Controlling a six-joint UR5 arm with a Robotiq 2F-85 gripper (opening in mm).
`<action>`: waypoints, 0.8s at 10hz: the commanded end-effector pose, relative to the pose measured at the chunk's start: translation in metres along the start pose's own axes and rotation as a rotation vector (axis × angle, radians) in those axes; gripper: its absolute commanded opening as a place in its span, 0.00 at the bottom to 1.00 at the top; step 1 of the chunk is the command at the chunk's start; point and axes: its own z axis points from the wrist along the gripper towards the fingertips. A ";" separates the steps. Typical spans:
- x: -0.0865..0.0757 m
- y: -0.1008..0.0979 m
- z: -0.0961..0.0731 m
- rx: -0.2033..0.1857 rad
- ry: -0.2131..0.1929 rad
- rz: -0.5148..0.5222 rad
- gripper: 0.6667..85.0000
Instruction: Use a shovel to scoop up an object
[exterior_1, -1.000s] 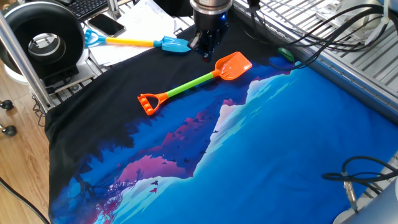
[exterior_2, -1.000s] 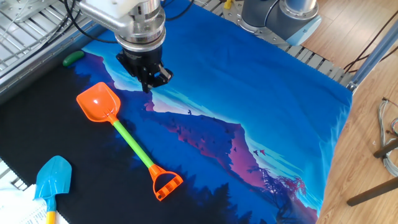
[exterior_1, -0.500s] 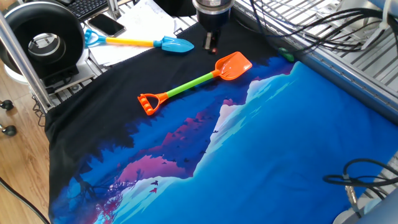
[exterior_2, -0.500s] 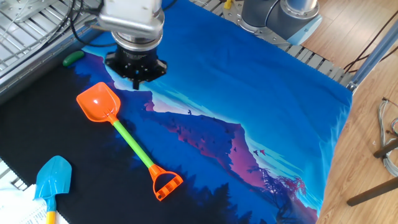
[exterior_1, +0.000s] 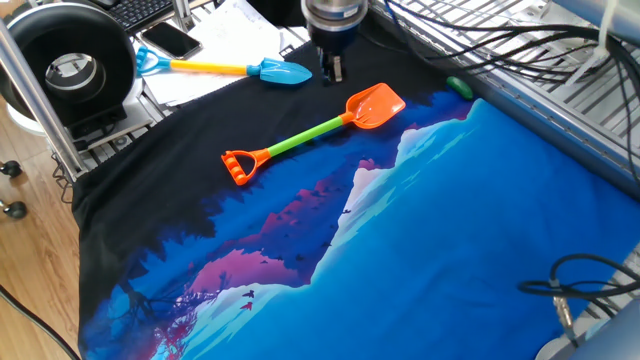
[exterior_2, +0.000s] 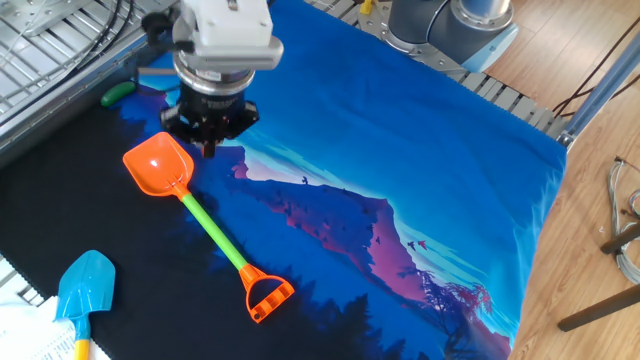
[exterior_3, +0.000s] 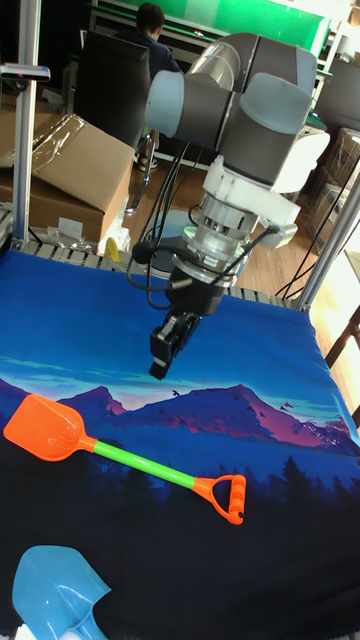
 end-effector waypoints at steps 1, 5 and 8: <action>-0.022 -0.010 0.008 -0.018 -0.066 -0.124 0.43; -0.034 -0.008 0.016 -0.054 -0.080 -0.143 0.83; -0.041 -0.008 0.016 -0.061 -0.092 -0.131 1.00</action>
